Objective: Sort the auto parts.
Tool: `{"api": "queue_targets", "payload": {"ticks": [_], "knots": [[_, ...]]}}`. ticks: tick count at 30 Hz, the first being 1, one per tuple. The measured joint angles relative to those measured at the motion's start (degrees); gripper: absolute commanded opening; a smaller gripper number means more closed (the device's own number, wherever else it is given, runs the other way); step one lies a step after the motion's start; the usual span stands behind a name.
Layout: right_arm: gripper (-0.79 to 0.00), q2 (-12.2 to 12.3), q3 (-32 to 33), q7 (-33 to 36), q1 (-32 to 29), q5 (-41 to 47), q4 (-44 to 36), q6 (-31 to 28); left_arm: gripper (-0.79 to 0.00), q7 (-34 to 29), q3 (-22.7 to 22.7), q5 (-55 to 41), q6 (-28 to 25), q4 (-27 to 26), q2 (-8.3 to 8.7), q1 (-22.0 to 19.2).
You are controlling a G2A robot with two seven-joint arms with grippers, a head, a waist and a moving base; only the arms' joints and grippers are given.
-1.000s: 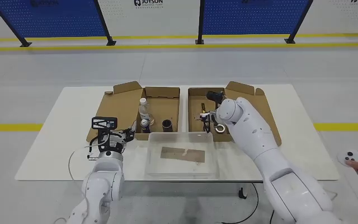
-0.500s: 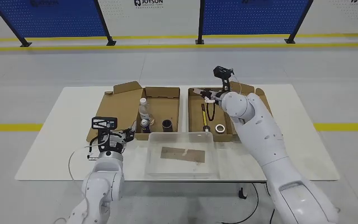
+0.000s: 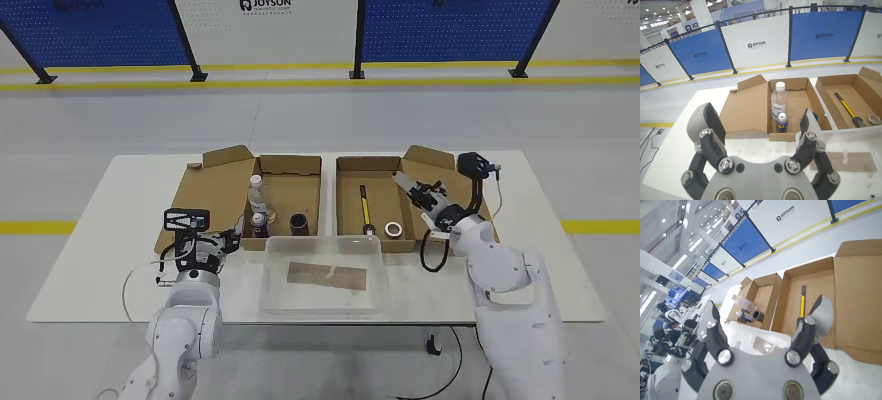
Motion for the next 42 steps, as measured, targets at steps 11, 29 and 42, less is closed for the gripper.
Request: {"api": "queue_targets", "payload": {"ticks": [11,29,42], "knots": [[0.0,1.11,4.86,1.53,-11.82,-0.73,-7.42,-0.53,0.0,0.0,0.0,0.0,0.0,0.0,0.0,0.0],[0.0,1.09,4.83,1.46,-11.76,-0.65,-7.38,-0.55,0.0,0.0,0.0,0.0,0.0,0.0,0.0,0.0],[0.0,1.09,4.83,1.46,-11.76,-0.65,-7.38,-0.55,-0.001,0.0,0.0,0.0,0.0,0.0,0.0,0.0]]}}
